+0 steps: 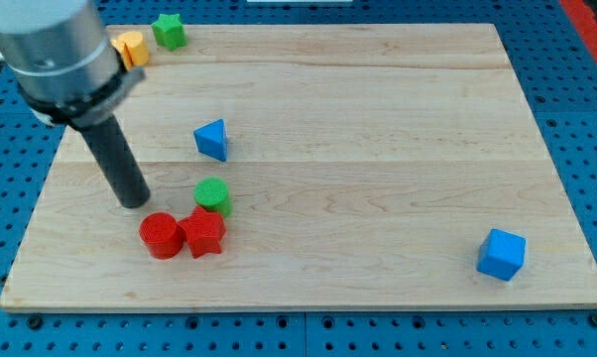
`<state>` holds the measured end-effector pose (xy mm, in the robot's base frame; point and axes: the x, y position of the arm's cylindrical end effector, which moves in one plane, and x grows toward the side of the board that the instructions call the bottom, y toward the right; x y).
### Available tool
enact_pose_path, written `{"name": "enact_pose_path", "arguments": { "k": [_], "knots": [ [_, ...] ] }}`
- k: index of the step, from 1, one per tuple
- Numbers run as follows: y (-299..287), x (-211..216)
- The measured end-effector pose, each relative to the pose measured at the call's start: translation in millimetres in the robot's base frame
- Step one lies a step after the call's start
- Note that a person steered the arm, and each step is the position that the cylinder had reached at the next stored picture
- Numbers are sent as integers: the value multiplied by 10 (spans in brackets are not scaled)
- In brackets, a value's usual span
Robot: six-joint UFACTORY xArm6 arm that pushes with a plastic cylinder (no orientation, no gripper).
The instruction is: Separate red star and the red circle
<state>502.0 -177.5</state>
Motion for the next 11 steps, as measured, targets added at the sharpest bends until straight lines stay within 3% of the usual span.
{"name": "enact_pose_path", "arguments": {
  "k": [1,3,4,5,9,10,11],
  "knots": [
    [-885,-85],
    [-1177,911],
    [-174,1034],
    [233,1021],
    [607,16],
    [608,373],
    [1096,453]
  ]
}}
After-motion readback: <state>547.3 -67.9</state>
